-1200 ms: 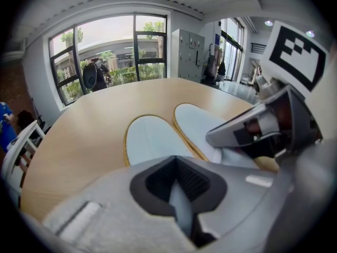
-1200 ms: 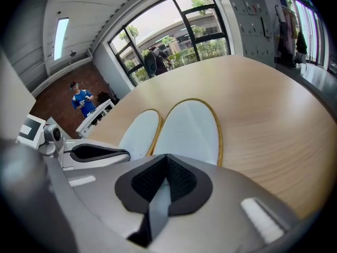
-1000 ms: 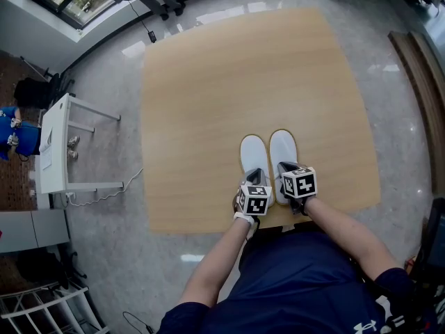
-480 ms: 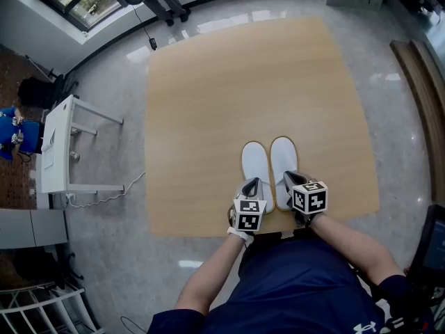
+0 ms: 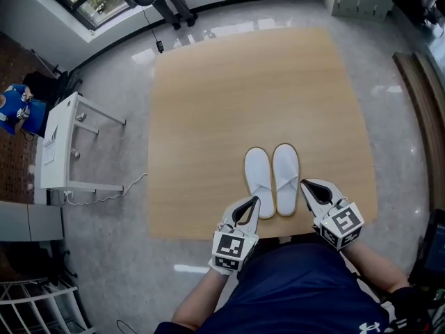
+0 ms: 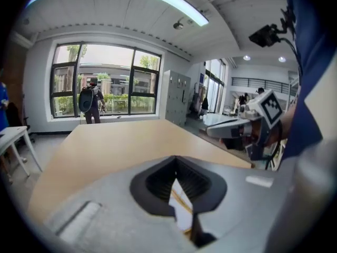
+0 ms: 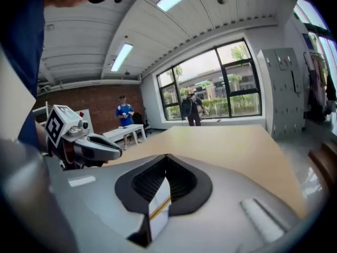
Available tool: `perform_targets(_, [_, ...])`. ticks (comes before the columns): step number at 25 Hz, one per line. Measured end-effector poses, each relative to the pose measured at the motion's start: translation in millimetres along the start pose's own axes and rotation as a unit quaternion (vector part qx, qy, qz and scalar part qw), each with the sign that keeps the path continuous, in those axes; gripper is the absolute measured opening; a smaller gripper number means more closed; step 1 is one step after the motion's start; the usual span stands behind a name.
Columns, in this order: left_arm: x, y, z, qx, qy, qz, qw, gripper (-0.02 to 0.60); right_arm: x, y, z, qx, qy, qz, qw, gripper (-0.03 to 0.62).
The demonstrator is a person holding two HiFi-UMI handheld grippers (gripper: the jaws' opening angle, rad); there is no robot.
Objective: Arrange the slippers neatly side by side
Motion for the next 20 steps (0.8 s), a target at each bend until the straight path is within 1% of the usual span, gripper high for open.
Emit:
perform_targets(2, [-4.4, 25.2, -4.0, -0.034, -0.005, -0.023, 0.9991, 0.003, 11.4, 29.7, -3.3, -0.034, 0.007, 0.001, 0.999, 0.011])
perform_targets(4, [-13.5, 47.9, -4.5, -0.062, -0.020, -0.041, 0.9970, 0.003, 17.9, 46.7, -3.3, -0.050, 0.011, 0.014, 0.999, 0.011])
perform_targets(6, [-23.1, 61.1, -2.6, -0.076, -0.037, -0.040, 0.9956, 0.003, 22.5, 52.4, -2.1, -0.056, 0.013, 0.018, 0.998, 0.011])
perform_targets(8, [-28.2, 62.2, -0.2, -0.072, -0.047, -0.032, 0.9958, 0.003, 28.5, 49.6, -1.0, -0.052, 0.015, 0.007, 0.999, 0.011])
perform_targets(10, [-26.4, 55.8, 1.3, -0.062, -0.044, -0.035, 0.9965, 0.003, 31.9, 43.5, -2.0, -0.047, 0.011, -0.006, 0.999, 0.011])
perform_targets(13, [-13.9, 44.7, -2.7, -0.044, -0.027, -0.057, 0.9970, 0.003, 34.3, 42.1, -3.2, -0.040, 0.004, -0.001, 0.999, 0.011])
perform_targets(15, [-7.9, 40.0, -9.7, -0.035, -0.022, -0.076, 0.9963, 0.003, 34.8, 38.3, -3.7, -0.036, 0.005, -0.010, 0.999, 0.011])
perform_targets(20, [5.1, 31.8, -24.2, -0.032, -0.005, -0.098, 0.9946, 0.003, 52.3, 33.1, 4.1, -0.023, 0.028, -0.016, 0.999, 0.011])
Point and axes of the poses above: the fingertips, and each gripper's own axes: z forward along the fingers, x to its left, y out of its top, the point moved 1 cm from there along -z, backward along the fingers
